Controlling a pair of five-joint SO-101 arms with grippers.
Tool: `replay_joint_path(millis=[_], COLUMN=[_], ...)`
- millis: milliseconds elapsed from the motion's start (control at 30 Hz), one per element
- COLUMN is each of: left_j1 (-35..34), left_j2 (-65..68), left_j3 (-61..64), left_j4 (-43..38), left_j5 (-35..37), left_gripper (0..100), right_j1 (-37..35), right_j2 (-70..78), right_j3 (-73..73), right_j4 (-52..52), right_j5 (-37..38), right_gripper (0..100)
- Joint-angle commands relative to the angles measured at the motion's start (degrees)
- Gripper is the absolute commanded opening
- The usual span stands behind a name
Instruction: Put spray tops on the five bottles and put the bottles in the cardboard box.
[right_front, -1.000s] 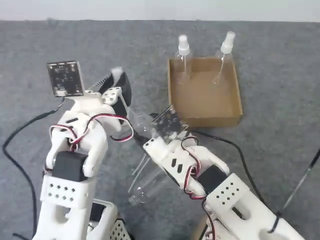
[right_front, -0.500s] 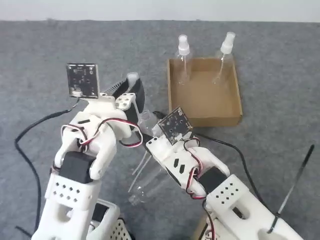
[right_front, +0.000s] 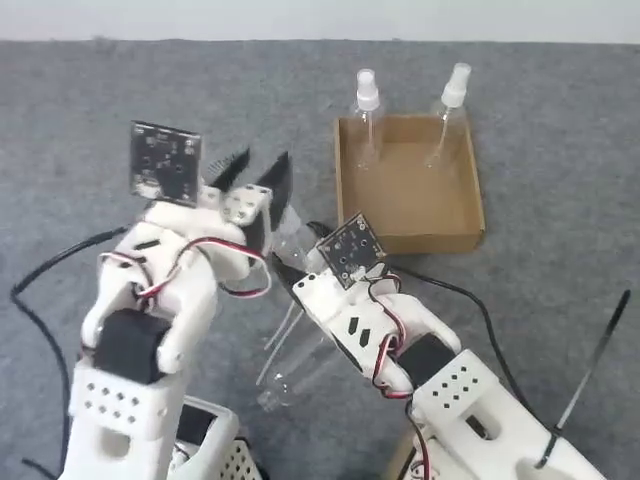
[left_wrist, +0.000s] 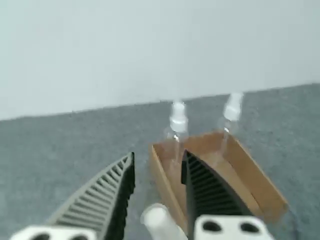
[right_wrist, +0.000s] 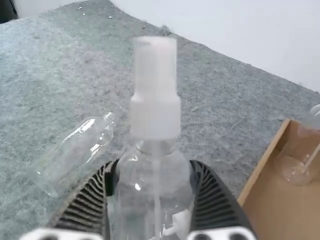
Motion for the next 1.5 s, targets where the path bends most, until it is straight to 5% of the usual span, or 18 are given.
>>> replay_joint_path(millis=[0, 367, 700, 1133, 1467], left_j1=[-5.1, 2.6, 4.7, -1.2, -6.7], left_j2=[-0.3, 0.2, 0.2, -4.6, -27.2], left_j3=[-2.3, 13.1, 13.1, -2.7, 21.1], left_j4=[0.2, -6.4, -6.8, 6.5, 6.2], left_j5=[-1.1, -1.3, -1.3, -4.4, -4.4], left_gripper=[14, 8, 8, 18, 18], right_j1=[0.7, 0.7, 0.7, 0.7, 4.5], right_j2=[-1.9, -1.9, -1.9, -1.9, -1.8], right_j3=[-0.6, -0.6, -0.6, -0.6, -10.9], right_j4=[-1.5, -1.5, -1.5, -1.5, 7.4], right_j5=[0.6, 0.6, 0.6, 0.6, 0.4], right_gripper=[0.6, 0.6, 0.6, 0.6, 0.6])
